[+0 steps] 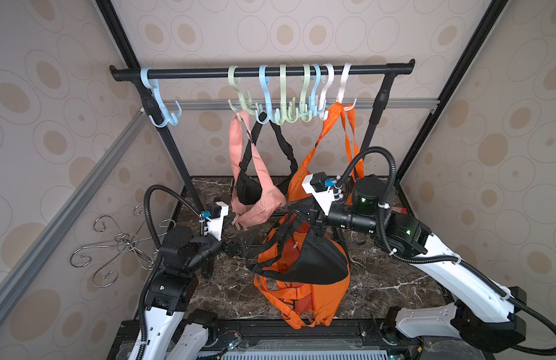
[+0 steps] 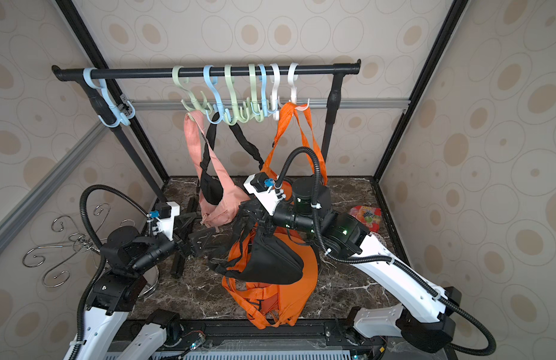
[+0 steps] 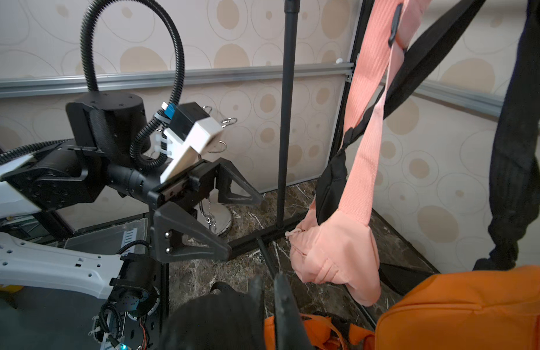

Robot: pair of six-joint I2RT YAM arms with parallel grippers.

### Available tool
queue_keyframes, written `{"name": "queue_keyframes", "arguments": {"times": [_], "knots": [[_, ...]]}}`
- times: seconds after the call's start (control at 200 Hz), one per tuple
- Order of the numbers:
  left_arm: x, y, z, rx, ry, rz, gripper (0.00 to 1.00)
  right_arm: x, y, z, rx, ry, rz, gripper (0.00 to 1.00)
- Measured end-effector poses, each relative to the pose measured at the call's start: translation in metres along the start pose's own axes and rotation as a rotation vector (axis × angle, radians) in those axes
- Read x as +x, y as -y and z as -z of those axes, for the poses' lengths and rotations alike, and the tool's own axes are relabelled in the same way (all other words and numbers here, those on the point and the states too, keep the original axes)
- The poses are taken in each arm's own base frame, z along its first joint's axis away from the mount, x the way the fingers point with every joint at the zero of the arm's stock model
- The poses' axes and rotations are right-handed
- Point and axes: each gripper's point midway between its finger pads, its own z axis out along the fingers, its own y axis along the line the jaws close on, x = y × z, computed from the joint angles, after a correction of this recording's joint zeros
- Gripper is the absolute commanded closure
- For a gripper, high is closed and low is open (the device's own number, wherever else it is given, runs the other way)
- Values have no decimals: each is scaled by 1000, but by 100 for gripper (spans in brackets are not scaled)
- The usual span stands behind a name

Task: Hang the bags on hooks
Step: Place the bag inside the bag.

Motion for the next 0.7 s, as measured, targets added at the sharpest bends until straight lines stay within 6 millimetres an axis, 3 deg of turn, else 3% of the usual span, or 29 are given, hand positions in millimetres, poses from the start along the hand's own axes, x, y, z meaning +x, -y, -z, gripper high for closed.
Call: {"name": "queue_keyframes", "arguments": {"times": [0.075,0.28,0.415,0.485,0.56,0.59,0.655,0.695], "knots": [[5,-1,-3,8,-3,14,0,9,10,-1,41,-29,-15,100],[12,-4,-8,6,-8,28,0,8,43,7,165,-45,-21,100],[8,-8,-8,-18,12,21,0,-12,47,11,184,-18,11,100],[6,-10,-8,-29,22,22,0,-10,46,12,183,-20,17,100],[6,-13,-9,-41,35,23,0,16,45,9,179,-66,7,90],[9,-14,-9,-46,34,26,0,35,44,6,175,-101,-3,80],[17,-18,-12,-57,22,39,0,85,41,1,163,-205,-39,48],[24,-21,-14,-65,10,48,0,121,39,0,157,-283,-65,38]]}}
